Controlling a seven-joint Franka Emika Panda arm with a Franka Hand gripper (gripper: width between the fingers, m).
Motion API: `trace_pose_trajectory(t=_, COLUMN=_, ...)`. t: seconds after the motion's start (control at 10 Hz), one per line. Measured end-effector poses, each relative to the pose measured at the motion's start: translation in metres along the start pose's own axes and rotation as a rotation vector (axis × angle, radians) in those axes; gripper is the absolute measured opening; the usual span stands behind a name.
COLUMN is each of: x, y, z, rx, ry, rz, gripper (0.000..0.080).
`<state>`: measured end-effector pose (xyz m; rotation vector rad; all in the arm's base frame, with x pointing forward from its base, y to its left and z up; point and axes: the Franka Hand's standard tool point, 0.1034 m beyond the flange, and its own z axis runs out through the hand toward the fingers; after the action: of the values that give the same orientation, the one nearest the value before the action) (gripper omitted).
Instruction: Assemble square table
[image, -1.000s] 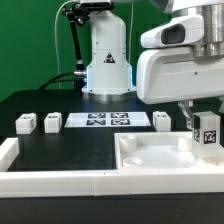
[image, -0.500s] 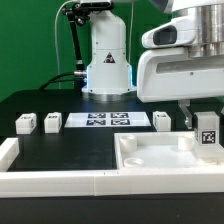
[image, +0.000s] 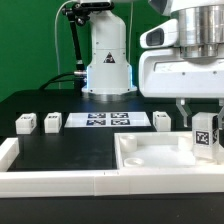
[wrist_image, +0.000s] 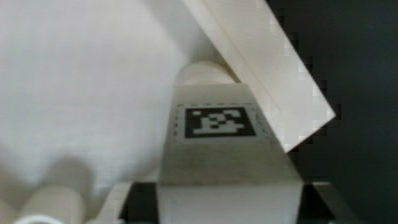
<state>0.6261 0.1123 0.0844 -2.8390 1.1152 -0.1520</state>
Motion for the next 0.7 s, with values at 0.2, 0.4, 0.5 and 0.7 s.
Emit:
trace_pose_trajectory(t=0.2, x=0.0004, y=0.0015, z=0.0004, rx=-0.005, ry=0.004, rz=0.179, gripper=0.0292)
trace_pose_trajectory(t=0.4, x=0.0007, y=0.0034, z=0.0004, rx=-0.012, ry=0.004, rz=0.353, gripper=0.0292)
trace_pose_trajectory(t=0.5, x=0.0007, y=0.0037, z=0.0006, rx=-0.012, ry=-0.004, rz=0.400, gripper=0.0292)
trace_pose_trajectory(t=0.7, x=0.0006, y=0.0050, z=0.0008, rx=-0.018, ry=-0.006, rz=0.555, gripper=0.0292)
